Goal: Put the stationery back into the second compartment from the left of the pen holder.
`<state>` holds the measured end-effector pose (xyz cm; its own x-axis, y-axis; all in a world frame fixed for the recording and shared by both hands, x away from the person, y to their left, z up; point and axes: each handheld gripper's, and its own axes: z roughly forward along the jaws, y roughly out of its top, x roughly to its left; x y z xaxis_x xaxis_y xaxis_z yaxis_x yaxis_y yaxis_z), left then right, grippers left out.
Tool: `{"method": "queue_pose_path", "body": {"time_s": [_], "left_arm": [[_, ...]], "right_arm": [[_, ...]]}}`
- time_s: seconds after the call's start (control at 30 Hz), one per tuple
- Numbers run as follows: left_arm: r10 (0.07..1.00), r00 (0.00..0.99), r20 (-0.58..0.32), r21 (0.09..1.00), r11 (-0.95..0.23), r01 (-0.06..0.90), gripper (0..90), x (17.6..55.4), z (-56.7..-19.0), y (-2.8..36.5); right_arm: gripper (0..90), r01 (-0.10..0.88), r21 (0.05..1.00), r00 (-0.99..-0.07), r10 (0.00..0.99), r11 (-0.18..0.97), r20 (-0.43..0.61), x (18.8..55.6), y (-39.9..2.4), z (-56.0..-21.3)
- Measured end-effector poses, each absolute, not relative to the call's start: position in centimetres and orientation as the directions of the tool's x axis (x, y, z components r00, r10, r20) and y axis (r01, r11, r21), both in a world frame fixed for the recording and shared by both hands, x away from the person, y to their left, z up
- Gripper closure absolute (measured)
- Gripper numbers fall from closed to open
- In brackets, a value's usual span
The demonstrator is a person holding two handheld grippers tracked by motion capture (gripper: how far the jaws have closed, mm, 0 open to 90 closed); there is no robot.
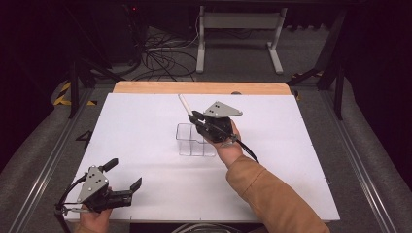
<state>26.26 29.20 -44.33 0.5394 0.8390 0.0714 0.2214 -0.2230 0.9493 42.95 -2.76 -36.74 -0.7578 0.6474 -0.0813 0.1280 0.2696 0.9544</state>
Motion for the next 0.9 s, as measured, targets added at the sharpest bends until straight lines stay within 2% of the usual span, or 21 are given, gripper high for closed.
{"method": "queue_pose_path", "body": {"time_s": [0.5,0.9], "left_arm": [[0.838,0.541,0.069,0.949,-0.222,0.222,2.9,26.3,-44.3,29.2],[0.837,0.542,0.069,0.949,-0.222,0.223,2.9,26.3,-44.4,29.2]], "right_arm": [[77.9,0.07,0.944,-0.742,0.649,0.324,-0.167,43.3,-2.0,-38.3],[77.8,0.121,0.945,-0.752,0.649,0.305,-0.113,43.5,-1.8,-39.1]]}}
